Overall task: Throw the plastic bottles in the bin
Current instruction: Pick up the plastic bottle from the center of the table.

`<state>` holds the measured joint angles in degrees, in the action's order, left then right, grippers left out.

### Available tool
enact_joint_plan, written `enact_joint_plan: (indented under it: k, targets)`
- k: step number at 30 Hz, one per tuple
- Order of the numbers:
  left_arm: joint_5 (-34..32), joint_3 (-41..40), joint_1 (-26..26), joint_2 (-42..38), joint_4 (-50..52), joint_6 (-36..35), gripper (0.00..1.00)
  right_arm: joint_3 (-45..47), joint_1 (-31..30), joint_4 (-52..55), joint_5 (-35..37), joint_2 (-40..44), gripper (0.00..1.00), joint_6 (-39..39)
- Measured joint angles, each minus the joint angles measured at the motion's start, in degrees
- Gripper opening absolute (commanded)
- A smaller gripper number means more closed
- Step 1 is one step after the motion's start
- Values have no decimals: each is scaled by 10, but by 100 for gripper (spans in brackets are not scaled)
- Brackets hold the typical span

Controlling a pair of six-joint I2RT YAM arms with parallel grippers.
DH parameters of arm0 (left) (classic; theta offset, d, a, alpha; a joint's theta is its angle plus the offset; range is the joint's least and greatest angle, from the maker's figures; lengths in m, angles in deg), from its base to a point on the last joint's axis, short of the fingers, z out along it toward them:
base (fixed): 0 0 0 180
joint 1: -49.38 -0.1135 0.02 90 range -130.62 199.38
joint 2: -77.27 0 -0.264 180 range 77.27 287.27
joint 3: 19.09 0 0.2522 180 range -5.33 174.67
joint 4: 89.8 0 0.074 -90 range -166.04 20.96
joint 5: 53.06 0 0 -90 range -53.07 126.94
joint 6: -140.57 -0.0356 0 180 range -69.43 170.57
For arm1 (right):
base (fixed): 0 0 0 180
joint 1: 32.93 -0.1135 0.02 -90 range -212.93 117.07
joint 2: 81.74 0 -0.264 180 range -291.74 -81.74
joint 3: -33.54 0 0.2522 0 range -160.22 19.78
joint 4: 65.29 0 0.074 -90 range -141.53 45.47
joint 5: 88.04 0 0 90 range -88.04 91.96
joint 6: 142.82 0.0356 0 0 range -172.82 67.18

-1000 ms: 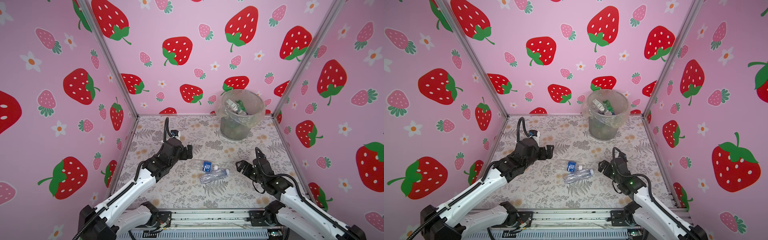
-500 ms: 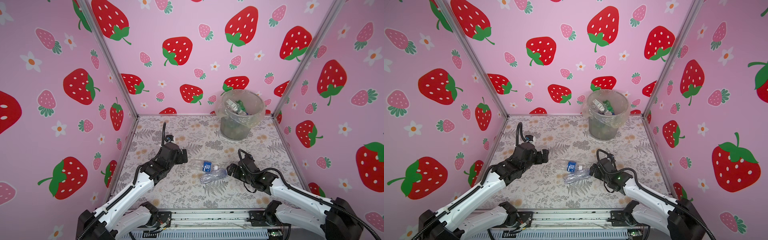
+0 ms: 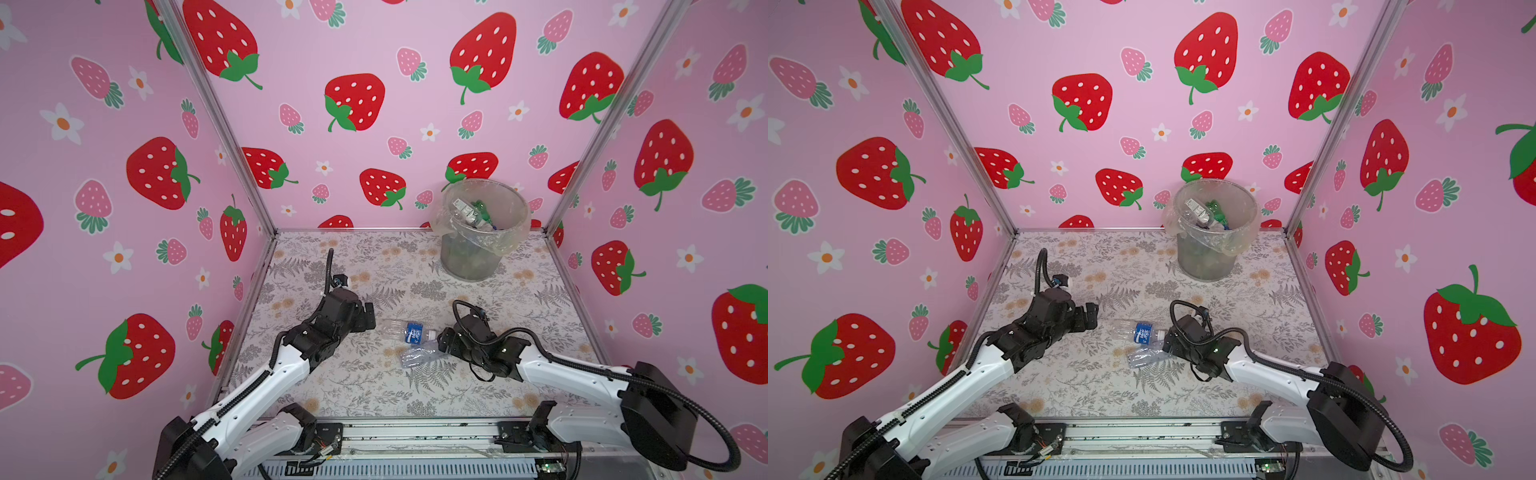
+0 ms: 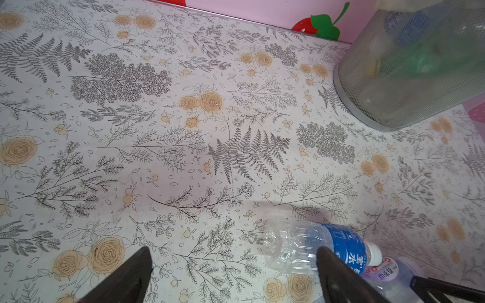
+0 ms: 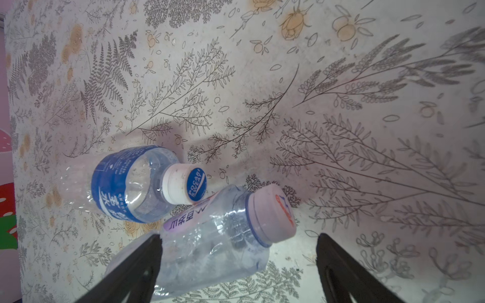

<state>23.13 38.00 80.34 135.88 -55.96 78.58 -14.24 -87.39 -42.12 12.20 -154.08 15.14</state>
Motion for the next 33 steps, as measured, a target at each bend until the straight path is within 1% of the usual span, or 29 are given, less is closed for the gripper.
enact_joint_plan:
  k: [8,11,22,26,33]
  targets:
    - [5,-12,0,0,-6,6,99,-18,-10,-21,-7,-60,91,14]
    - [5,-15,-1,-1,-6,6,99,-24,-12,-28,-9,-75,88,15]
    - [8,-16,-1,0,-6,6,99,-24,-13,-34,-8,-94,79,17]
    - [9,-16,-1,0,-6,6,99,-29,-13,-22,7,-94,78,2]
    - [10,-16,-1,1,-6,6,99,-67,-9,13,43,-91,75,-39]
